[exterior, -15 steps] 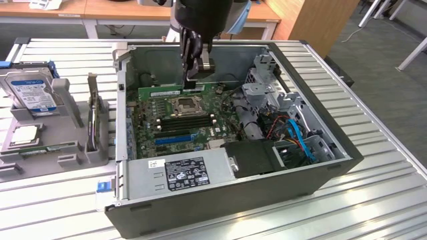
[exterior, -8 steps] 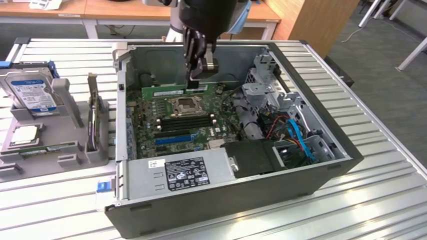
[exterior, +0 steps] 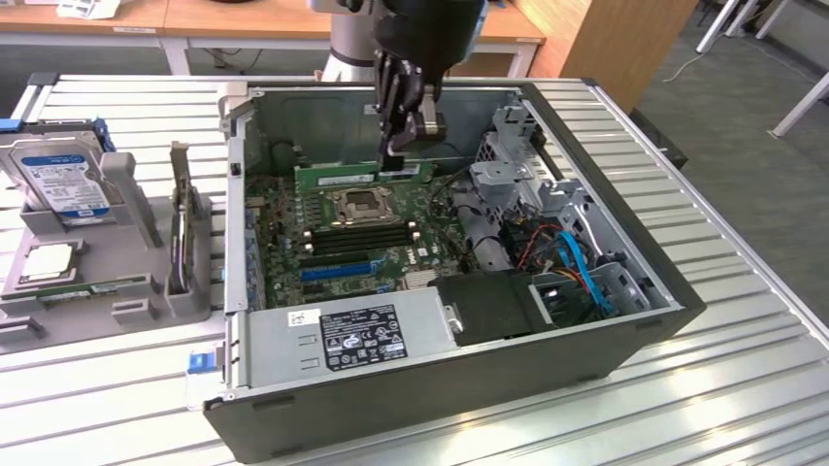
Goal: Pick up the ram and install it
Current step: 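Pick up the ram and move it above insertion slot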
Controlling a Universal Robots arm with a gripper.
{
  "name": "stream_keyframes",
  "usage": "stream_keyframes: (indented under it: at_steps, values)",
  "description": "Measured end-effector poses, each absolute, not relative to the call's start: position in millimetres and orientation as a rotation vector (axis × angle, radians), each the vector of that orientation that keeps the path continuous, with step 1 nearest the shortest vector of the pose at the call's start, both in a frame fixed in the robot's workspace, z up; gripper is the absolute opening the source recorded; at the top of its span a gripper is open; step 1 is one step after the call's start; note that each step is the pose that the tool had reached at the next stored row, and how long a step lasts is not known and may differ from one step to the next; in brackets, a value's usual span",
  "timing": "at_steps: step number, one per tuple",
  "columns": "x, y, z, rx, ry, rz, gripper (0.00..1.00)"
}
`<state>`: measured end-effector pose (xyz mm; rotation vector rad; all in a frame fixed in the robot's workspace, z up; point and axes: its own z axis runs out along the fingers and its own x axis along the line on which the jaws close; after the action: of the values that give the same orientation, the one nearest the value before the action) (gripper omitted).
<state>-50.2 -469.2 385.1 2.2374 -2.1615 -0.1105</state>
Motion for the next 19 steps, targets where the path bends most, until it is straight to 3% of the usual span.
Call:
stream_keyframes:
  at_steps: [19]
  values:
    - [-41.5,-457.5,384.2,2.239,-2.163,-0.113,0.12]
